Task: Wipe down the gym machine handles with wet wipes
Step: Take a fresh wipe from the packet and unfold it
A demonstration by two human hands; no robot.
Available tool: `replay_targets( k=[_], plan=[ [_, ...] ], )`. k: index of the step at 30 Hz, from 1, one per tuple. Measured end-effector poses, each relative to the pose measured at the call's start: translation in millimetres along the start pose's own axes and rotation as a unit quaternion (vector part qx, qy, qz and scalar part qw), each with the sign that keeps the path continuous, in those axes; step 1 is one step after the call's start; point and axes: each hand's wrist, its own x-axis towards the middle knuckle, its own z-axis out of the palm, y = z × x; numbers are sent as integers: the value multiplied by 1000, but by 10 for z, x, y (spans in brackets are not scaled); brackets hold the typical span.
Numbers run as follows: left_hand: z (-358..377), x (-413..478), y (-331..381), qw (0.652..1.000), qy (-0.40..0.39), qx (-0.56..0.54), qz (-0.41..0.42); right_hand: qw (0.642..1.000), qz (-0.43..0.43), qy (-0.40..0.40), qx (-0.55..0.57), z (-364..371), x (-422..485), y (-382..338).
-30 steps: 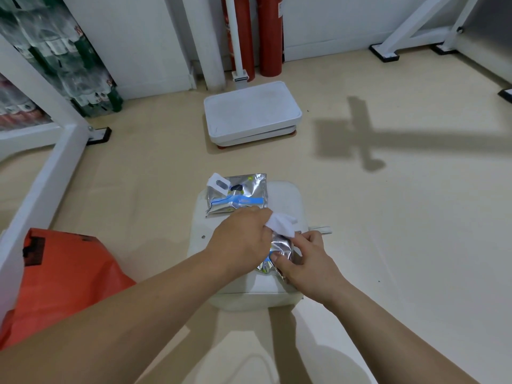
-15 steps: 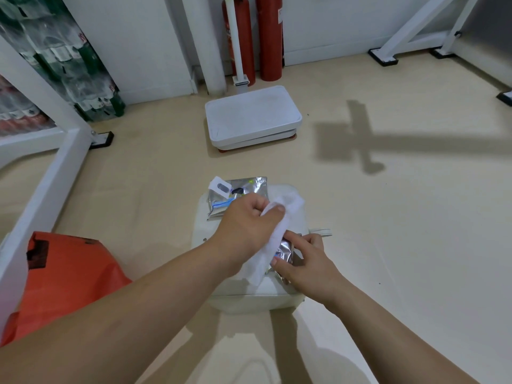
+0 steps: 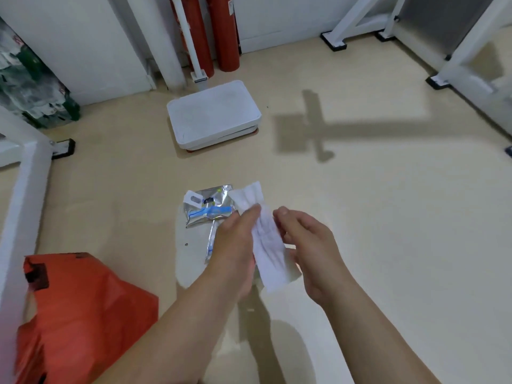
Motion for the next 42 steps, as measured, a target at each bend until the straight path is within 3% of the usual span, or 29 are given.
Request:
replay_targets(
  k=[6, 12, 17, 24, 28, 35, 42],
  plan=[
    [318, -1080, 657, 995, -66, 57, -39, 997, 51, 60, 6, -119, -1017, -766],
    [563, -2261, 1556, 991, -98, 76, -57, 994, 12, 110, -21, 6, -2075, -2173],
    [619, -3226, 2362, 986, -142, 82, -23, 991, -37, 98, -87, 211, -2979, -3080],
    [641, -4121, 2936, 984, -174, 45, -21, 997, -3, 31, -75, 292, -3733, -3702],
    [640, -4475, 3042, 991, -136, 15, -7, 993, -19, -6, -118, 333, -3864, -3914],
    [346, -5084, 2784, 997, 27, -57, 45, 954, -77, -88, -275, 557, -4057, -3857],
    [-252, -6103, 2110, 959, 209, -161, 104, 846, -51, -359, -391, 1194, -4823, -3360]
  ],
)
